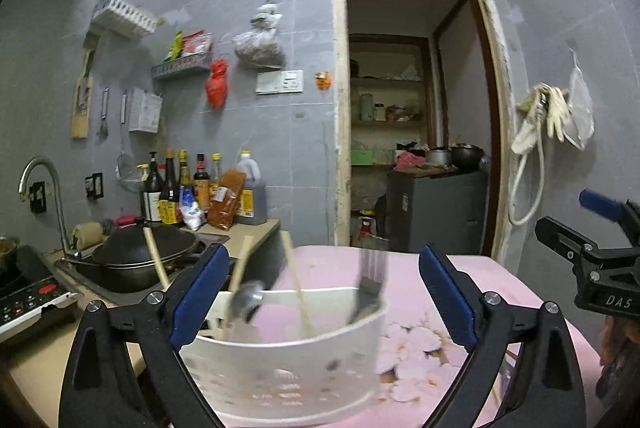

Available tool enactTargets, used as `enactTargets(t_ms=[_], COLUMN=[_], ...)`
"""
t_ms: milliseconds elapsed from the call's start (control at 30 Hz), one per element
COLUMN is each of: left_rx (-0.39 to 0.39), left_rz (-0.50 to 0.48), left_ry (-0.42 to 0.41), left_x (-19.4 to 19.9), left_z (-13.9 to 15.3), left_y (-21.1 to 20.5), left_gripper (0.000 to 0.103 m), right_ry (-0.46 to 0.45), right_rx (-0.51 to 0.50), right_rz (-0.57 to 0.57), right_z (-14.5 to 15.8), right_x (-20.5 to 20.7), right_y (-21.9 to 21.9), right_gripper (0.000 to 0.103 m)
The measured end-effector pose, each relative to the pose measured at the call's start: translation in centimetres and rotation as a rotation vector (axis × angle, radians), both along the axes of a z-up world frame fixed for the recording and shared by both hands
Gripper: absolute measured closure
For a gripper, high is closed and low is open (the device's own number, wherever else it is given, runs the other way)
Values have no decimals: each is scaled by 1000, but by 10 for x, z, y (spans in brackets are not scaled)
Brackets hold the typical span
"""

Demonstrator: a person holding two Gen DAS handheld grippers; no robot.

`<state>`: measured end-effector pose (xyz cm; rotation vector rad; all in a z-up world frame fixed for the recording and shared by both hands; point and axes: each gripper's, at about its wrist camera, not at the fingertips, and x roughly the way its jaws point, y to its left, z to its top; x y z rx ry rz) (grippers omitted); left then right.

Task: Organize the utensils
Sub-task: 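Move both tools back to the remaining utensils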

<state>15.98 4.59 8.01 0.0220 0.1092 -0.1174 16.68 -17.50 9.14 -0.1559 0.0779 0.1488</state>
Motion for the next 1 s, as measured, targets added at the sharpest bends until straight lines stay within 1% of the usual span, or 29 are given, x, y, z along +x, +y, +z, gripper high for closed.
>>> enactTargets(t_ms=[67, 200, 300, 433, 567, 700, 767, 867, 1000], left_rx=[18, 50, 77, 104, 162, 225, 254, 287, 320], left_rz=[-21, -57, -87, -139, -177, -187, -194, -215, -250], left_ry=[10, 53, 102, 188, 302, 352, 378, 433, 545], left_x=[0, 3, 8, 19, 30, 36, 40, 50, 72], left_z=[-5, -15, -25, -39, -56, -68, -72, -81, -93], left_y=[-14, -35, -51, -70, -89, -105, -113, -121, -133], left_gripper=[10, 10, 10, 10, 10, 10, 10, 10, 10], right_ry=[2, 31, 84, 171, 238, 307, 370, 449, 503], right_rx=[-34, -35, -21, 5, -3, -34, -47, -33, -20], right_rz=[-34, -68, -90, -106, -129, -149, -157, -136, -137], right_z=[-4, -15, -25, -40, -51, -63, -71, -82, -88], right_x=[-5, -11, -10, -5, 0, 5, 13, 21, 26], right_y=[-12, -37, -56, -78, -88, -93, -94, -96, -101], right_gripper=[0, 0, 0, 0, 0, 0, 0, 0, 0])
